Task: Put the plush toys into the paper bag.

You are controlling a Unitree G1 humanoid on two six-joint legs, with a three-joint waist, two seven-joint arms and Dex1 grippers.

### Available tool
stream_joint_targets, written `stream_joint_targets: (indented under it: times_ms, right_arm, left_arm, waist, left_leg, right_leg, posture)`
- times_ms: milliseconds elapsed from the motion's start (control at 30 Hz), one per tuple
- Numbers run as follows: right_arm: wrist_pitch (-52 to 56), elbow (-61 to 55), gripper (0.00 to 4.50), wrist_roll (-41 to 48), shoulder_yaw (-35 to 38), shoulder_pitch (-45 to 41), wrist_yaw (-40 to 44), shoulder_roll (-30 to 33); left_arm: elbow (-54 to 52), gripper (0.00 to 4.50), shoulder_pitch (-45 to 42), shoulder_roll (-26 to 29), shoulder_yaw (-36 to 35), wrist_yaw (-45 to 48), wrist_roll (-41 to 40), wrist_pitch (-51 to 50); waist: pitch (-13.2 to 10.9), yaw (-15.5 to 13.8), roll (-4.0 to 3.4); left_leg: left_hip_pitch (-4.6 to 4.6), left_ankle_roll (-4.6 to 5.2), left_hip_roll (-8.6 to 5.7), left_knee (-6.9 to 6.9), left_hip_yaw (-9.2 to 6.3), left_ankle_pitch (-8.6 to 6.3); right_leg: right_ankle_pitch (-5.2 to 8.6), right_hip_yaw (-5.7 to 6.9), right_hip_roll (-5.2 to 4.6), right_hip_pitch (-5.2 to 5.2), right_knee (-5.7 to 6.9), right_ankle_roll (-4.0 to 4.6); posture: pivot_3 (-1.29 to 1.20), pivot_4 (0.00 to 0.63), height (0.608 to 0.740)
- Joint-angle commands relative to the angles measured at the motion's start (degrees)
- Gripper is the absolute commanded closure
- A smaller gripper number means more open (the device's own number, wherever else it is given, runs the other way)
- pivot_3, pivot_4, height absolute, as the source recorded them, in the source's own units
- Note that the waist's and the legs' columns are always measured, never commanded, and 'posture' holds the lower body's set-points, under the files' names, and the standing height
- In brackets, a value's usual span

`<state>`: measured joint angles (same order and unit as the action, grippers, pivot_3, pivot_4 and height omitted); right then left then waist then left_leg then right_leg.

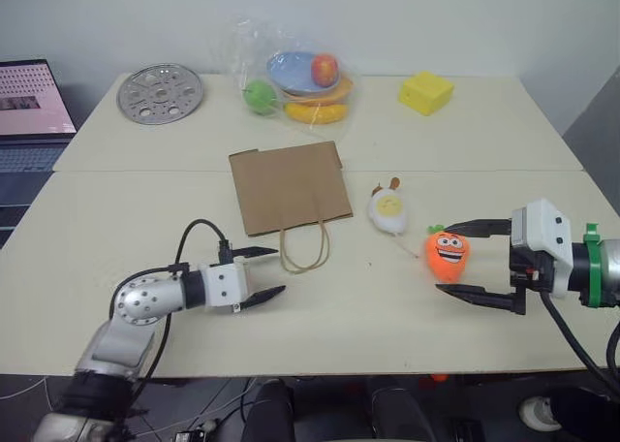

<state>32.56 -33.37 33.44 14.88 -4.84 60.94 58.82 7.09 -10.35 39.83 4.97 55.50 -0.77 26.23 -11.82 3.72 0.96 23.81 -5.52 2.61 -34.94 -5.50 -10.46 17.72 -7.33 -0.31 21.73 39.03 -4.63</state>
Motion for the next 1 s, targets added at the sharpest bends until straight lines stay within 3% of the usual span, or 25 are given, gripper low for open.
stream_joint_targets:
  times_ms: [33,400,533,800,1000]
  right_arm:
    - [0.6,-1.8,0.0,1.7,2.2,0.5,-0.7,0.0]
    - [1.0,-3.3,0.0,2.4,3.5,2.4,-2.3,0.1]
    - [1.1,-3.7,0.0,2.4,3.4,2.7,-2.9,-0.2]
    - [1.2,-4.3,0.0,2.6,3.1,3.0,-3.7,-0.8]
    - [1.4,-4.5,0.0,2.9,2.9,3.3,-4.1,-1.2]
  left_arm:
    - [2.6,1.02,-2.6,-1.8,1.0,-2.4,1.3,2.5]
    - [8.2,1.02,-8.7,-4.1,2.6,-1.9,-0.4,2.2]
    - [8.8,1.89,-9.7,-4.1,3.2,-0.2,-1.2,1.8]
    - [5.8,4.45,-11.5,-3.6,2.8,4.6,-6.4,-6.0]
    - [-0.3,4.48,-11.4,-1.9,2.2,8.8,-11.4,-17.6]
  waist:
    - [0.0,-0.2,0.0]
    - [0.0,-0.6,0.0]
    - [0.0,-0.6,0.0]
    - [0.0,-0.5,0.0]
    - [0.0,-0.5,0.0]
  left_leg:
    - [0.0,0.0,0.0,0.01,-0.03,0.0]
    - [0.01,0.0,-0.02,-0.02,-0.16,0.0]
    - [0.02,0.0,-0.02,-0.02,-0.22,0.0]
    - [0.01,0.0,-0.02,-0.03,-0.25,0.0]
    - [0.02,0.0,-0.02,-0.02,-0.33,0.0]
  right_leg:
    - [-0.08,0.01,0.0,0.0,0.0,-0.05]
    - [-0.11,0.09,0.03,-0.06,0.01,-0.12]
    - [-0.12,0.12,0.04,-0.07,0.01,-0.12]
    - [-0.1,0.14,0.05,-0.11,0.01,-0.15]
    - [-0.1,0.18,0.06,-0.13,0.01,-0.15]
  posture:
    - [0.0,0.15,0.74]
    - [0.0,0.15,0.74]
    - [0.0,0.15,0.74]
    - [0.0,0.15,0.74]
    - [0.0,0.15,0.74]
